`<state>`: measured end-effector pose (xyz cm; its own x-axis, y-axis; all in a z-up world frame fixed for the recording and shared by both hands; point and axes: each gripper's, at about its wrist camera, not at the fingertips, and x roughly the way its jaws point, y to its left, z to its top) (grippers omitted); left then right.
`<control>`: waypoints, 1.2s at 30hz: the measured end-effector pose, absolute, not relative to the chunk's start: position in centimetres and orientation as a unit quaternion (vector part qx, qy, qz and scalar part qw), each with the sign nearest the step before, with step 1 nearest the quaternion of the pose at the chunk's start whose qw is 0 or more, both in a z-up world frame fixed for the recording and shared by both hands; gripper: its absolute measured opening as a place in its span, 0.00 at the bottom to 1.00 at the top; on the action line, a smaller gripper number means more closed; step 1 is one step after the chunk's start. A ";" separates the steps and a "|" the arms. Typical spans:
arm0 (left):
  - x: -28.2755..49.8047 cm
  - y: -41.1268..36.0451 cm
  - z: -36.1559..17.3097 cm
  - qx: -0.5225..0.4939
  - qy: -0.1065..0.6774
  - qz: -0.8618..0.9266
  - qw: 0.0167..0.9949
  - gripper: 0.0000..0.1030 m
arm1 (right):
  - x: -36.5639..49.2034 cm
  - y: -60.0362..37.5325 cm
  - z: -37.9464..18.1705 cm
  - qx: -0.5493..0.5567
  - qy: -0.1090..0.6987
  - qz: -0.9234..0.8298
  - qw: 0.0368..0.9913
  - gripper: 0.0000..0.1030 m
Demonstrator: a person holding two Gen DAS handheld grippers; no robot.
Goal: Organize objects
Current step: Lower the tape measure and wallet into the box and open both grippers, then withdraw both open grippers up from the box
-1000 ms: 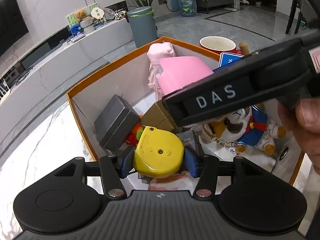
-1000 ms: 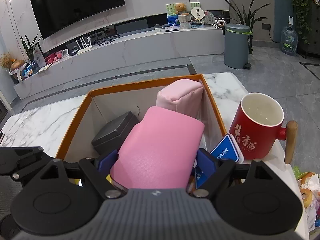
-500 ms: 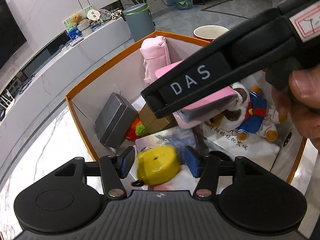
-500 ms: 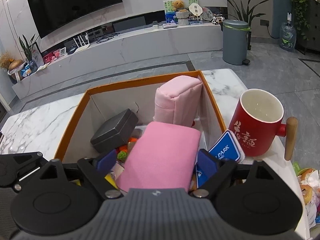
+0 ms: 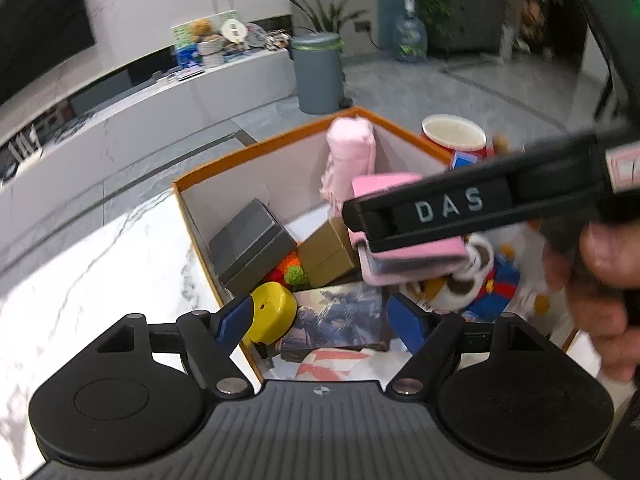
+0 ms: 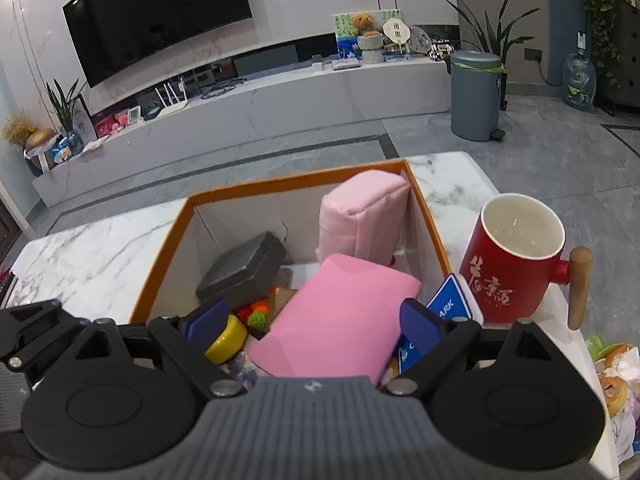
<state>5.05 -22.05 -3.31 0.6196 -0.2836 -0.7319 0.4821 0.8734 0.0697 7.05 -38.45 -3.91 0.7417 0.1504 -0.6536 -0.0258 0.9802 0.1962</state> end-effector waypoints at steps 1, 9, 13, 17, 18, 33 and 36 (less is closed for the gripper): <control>5.1 -22.0 -3.0 0.122 0.379 -0.214 0.892 0.87 | 7.0 -38.5 -3.8 0.088 0.354 0.048 0.930 0.90; 4.4 -20.8 -1.2 0.081 0.358 -0.166 0.915 0.94 | 6.5 -38.5 -2.8 0.089 0.338 0.047 0.936 0.90; 3.9 -20.1 -0.6 0.051 0.352 -0.151 0.922 0.94 | 6.0 -38.5 -2.1 0.085 0.325 0.046 0.941 0.91; 3.6 -20.1 -0.5 0.050 0.369 -0.124 0.920 0.99 | 5.8 -38.7 -1.9 0.084 0.321 0.043 0.943 0.91; 3.4 -20.1 -0.4 0.050 0.370 -0.114 0.921 0.99 | 5.8 -38.8 -1.8 0.084 0.320 0.041 0.943 0.91; 2.0 -19.7 -0.2 0.020 0.365 -0.030 0.930 1.00 | 4.5 -38.9 -1.0 0.049 0.302 0.014 0.952 0.98; 1.9 -19.8 -0.7 0.015 0.366 -0.031 0.930 1.00 | 4.0 -38.9 -1.1 0.049 0.304 0.011 0.951 0.98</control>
